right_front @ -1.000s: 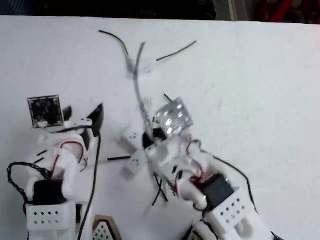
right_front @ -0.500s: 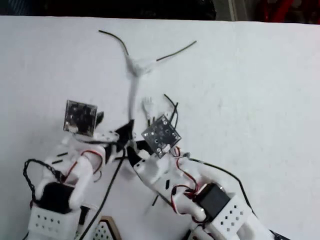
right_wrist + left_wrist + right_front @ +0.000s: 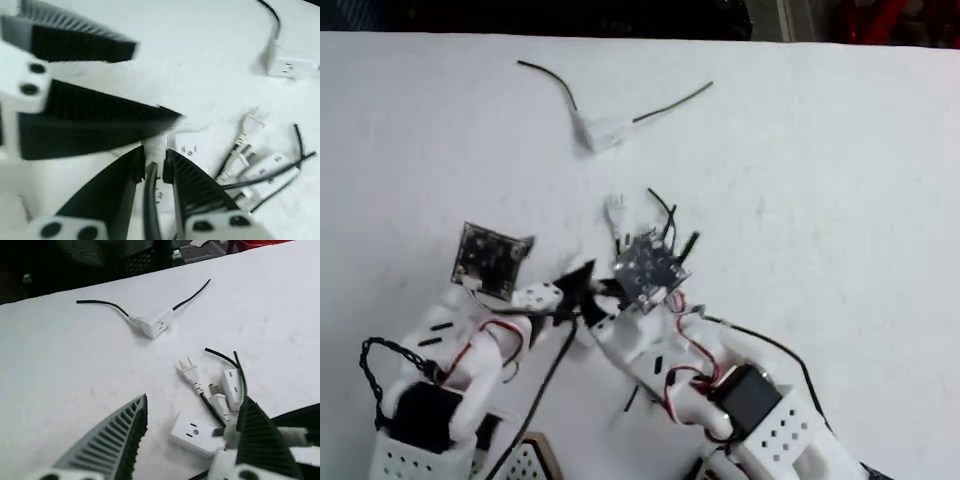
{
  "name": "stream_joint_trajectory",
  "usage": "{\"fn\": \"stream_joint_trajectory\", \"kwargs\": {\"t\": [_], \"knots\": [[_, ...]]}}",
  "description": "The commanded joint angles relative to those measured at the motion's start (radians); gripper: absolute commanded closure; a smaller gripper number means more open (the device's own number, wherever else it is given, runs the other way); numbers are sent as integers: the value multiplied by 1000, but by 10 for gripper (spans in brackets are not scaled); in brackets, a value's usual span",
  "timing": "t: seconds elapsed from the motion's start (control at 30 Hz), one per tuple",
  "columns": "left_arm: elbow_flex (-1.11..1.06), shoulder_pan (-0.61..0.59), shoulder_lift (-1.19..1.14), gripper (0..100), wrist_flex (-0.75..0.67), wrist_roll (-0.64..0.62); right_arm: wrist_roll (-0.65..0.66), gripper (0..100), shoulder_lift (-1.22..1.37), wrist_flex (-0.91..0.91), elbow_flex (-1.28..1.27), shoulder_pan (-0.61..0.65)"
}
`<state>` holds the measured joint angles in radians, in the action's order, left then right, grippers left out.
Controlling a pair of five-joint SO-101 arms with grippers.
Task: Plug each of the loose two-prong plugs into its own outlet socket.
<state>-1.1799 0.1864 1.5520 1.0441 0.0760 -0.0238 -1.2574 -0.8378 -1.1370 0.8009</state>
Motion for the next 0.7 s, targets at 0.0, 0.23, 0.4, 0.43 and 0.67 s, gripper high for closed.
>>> {"fn": "stream_joint_trajectory", "kwargs": {"t": [0.0, 0.23, 0.4, 0.43, 0.67], "knots": [[38, -105, 13, 707, 21, 55, -8, 981, -18, 15, 18, -104], [87, -119, -147, 683, 109, 110, -14, 981, -16, 22, 9, -317], [238, -111, -446, 644, 210, 158, -14, 981, -16, 136, -92, -435], [269, -104, -496, 644, 227, 184, -14, 981, -16, 171, -120, -460], [359, -22, -707, 645, 212, 235, -14, 981, -16, 348, -219, -647]]}}
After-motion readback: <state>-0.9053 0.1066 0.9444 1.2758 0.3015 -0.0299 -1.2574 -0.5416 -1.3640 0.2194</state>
